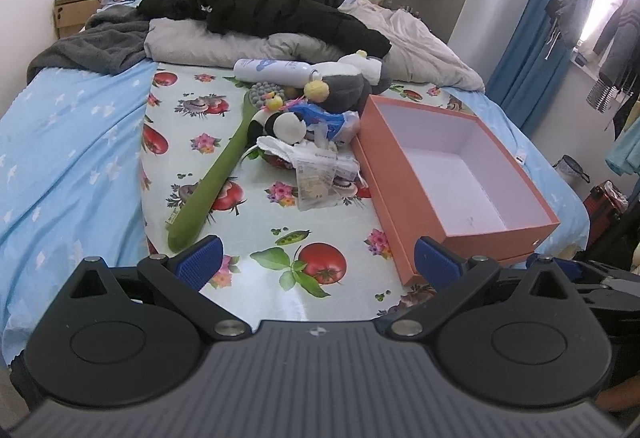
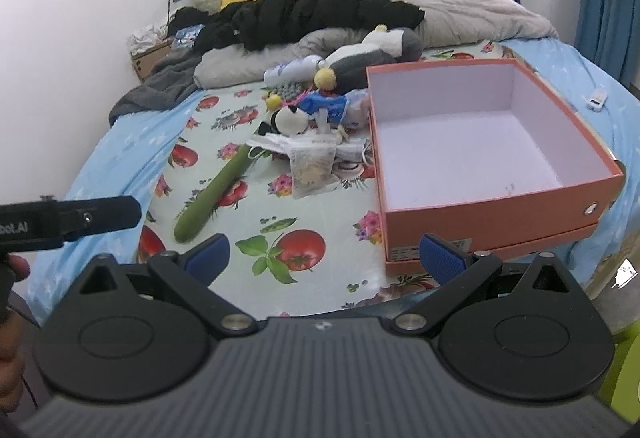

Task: Organize soft objects
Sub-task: 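Move the left tool to the white cloth while the right tool reaches the clear plastic bag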

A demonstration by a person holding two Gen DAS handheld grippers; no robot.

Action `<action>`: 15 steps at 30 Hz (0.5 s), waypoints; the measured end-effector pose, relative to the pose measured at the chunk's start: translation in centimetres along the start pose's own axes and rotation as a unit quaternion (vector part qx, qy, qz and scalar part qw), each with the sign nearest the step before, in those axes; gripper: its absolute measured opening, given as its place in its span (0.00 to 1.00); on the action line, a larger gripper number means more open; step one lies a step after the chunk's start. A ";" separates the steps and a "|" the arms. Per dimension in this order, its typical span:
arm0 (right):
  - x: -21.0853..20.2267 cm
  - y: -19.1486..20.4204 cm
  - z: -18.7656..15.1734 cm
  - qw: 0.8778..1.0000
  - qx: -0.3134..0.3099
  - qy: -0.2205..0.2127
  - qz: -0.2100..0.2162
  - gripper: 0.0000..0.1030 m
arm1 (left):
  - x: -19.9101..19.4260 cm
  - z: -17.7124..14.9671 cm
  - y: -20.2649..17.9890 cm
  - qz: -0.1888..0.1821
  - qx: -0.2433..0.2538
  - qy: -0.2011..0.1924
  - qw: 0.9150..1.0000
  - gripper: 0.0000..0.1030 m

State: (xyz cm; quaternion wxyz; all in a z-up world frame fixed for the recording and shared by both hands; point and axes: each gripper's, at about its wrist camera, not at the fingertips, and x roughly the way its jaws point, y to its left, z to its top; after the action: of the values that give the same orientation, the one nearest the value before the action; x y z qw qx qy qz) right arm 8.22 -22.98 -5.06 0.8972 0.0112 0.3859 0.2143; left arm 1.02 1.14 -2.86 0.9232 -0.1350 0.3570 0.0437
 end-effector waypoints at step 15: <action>5.3 1.3 1.5 0.999 -0.006 0.042 0.014 1.00 | 4.3 1.9 3.4 0.028 -0.037 0.030 0.998 1.00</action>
State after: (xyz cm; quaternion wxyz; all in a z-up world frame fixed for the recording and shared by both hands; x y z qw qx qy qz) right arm 11.99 -19.48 -7.38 0.8774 0.0020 0.4215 0.2292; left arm 4.81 4.85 -5.12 0.9047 -0.1608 0.3867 0.0782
